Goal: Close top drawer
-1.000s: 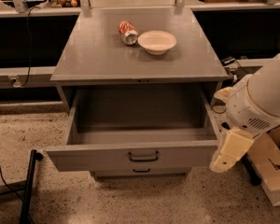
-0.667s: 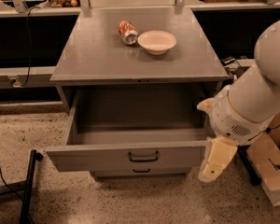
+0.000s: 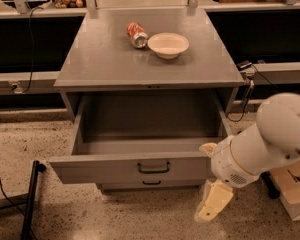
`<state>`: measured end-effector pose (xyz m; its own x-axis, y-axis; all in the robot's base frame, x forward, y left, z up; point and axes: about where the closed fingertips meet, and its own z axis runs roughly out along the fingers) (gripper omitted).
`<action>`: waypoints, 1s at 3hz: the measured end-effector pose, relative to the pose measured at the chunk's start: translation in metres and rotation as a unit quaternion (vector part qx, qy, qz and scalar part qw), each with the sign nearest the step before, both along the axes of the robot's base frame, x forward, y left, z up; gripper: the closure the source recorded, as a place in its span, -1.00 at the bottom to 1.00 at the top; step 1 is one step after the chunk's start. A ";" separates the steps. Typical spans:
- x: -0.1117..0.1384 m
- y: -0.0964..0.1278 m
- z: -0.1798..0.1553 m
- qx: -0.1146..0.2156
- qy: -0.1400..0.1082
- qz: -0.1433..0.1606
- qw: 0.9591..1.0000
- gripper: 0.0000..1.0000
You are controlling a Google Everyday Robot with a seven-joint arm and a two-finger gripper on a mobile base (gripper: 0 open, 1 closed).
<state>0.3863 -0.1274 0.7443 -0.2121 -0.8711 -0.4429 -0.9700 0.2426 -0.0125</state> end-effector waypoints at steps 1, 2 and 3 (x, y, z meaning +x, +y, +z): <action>-0.001 -0.004 -0.045 0.016 0.003 -0.036 0.999 -0.64; 0.004 -0.004 -0.048 0.017 -0.007 -0.042 0.999 -0.18; 0.002 0.001 -0.053 0.011 -0.001 -0.035 0.999 0.32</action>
Offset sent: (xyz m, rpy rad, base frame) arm -0.0008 -0.0034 -0.0380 0.0270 0.0047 -0.0593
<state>0.3879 -0.1267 0.6909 -0.2708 -0.8440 -0.4629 -0.9509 0.3094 -0.0078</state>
